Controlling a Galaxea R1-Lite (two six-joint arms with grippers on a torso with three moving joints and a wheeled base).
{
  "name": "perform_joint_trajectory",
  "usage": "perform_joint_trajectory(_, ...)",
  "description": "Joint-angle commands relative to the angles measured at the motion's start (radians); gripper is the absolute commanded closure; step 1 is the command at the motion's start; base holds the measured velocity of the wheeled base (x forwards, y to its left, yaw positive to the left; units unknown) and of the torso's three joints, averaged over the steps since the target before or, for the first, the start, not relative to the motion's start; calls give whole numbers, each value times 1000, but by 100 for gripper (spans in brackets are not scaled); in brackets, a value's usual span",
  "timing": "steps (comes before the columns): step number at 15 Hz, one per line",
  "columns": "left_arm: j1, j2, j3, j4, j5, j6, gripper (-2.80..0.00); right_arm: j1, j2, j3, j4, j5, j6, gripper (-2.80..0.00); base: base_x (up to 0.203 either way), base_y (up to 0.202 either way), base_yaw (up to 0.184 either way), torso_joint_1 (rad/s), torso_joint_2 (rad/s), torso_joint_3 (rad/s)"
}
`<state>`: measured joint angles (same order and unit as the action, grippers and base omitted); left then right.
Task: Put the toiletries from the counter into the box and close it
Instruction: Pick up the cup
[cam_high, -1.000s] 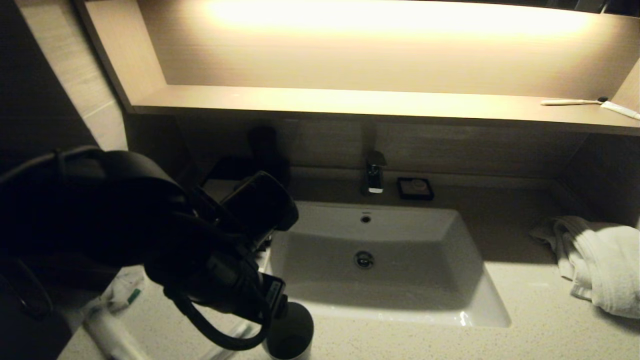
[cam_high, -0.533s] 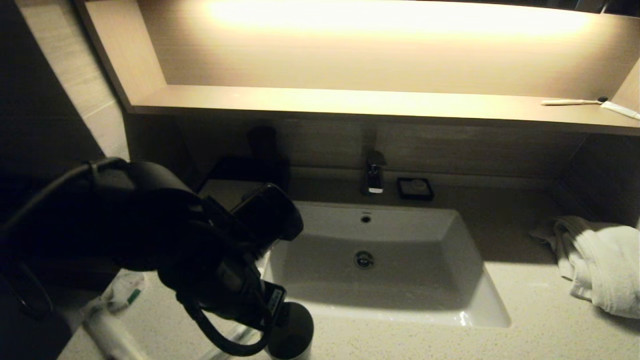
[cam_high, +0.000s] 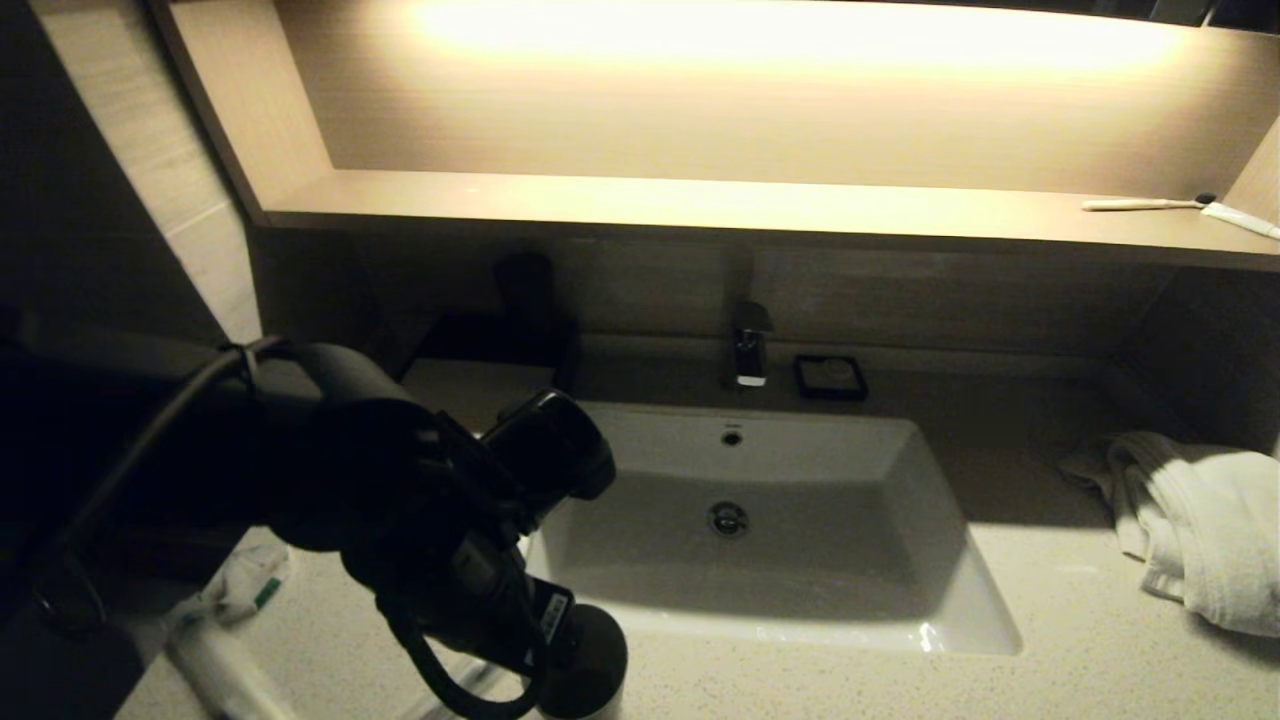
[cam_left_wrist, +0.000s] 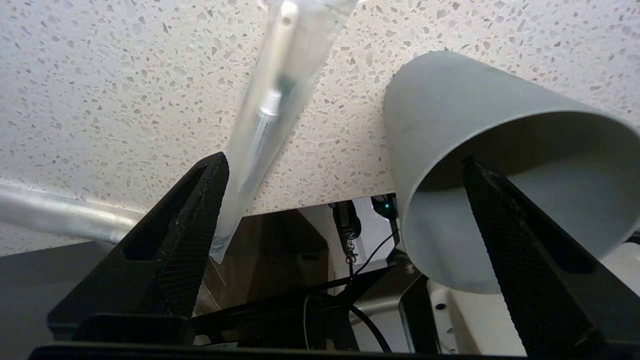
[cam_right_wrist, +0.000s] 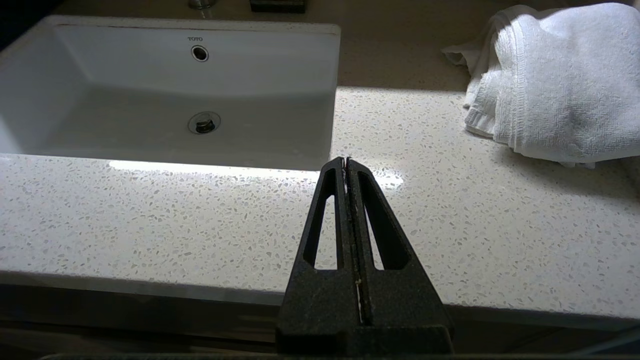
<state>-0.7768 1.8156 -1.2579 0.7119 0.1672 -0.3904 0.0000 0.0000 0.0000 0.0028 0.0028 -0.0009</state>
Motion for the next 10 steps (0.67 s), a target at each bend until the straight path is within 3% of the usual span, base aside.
perform_joint_trajectory(1, 1, 9, 1, 4, 0, -4, -280, 0, 0, 0, 0, 0, -1, 0, 0, 0, 0, 0, 0, 0)
perform_joint_trajectory(9, -1, 16, 35, -2, -3, -2, -280, 0, 0, 0, 0, 0, -1, 0, 0, 0, 0, 0, 0, 0)
perform_joint_trajectory(10, -1, 16, 38, -5, -3, -2, 0, 0, 0, 0, 0, 0, -1, 0, 0, 0, 0, 0, 0, 0)
